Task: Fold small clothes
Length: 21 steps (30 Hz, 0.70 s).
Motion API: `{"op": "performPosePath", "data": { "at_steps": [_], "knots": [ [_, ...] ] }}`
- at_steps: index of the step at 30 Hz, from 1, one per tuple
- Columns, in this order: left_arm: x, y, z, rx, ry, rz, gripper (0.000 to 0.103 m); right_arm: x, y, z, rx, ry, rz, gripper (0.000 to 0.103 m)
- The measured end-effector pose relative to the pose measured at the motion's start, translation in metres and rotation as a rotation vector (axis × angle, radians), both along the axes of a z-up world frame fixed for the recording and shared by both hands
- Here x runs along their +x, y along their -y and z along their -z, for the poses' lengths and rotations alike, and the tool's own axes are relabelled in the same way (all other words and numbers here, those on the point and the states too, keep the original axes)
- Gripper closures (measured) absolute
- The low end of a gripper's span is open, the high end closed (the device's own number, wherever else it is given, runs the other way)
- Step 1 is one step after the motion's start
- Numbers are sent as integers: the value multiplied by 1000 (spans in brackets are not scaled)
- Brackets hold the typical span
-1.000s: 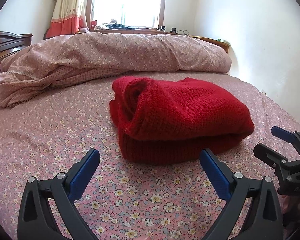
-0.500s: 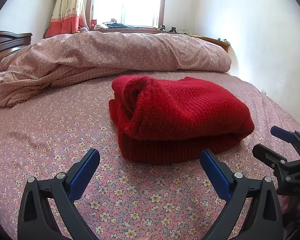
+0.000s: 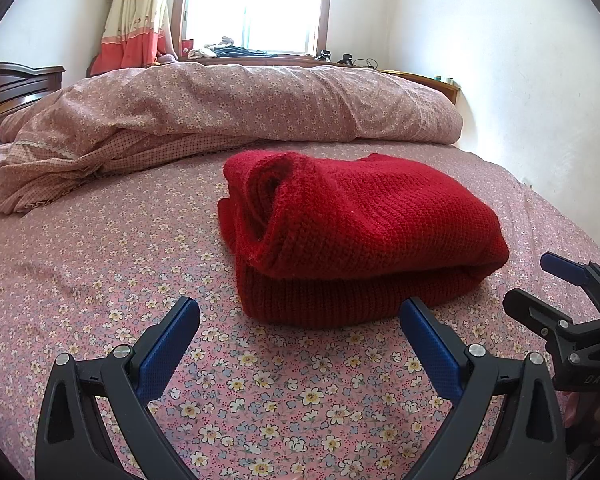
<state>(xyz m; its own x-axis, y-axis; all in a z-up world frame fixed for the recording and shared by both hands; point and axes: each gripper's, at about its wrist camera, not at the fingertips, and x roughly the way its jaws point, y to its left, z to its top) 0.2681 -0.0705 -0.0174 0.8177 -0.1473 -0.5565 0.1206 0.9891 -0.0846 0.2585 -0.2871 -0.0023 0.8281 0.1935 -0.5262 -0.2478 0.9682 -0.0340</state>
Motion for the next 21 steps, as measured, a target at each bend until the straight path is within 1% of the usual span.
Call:
{"op": "performPosePath", "data": {
  "at_steps": [9,21],
  "knots": [
    [0,1,1,13,4,6,6,1,0,0,-2,-2,-1,0],
    [1,0,2,8,-2,7,6,0,0,0,-2,-2,0,0]
  ]
}}
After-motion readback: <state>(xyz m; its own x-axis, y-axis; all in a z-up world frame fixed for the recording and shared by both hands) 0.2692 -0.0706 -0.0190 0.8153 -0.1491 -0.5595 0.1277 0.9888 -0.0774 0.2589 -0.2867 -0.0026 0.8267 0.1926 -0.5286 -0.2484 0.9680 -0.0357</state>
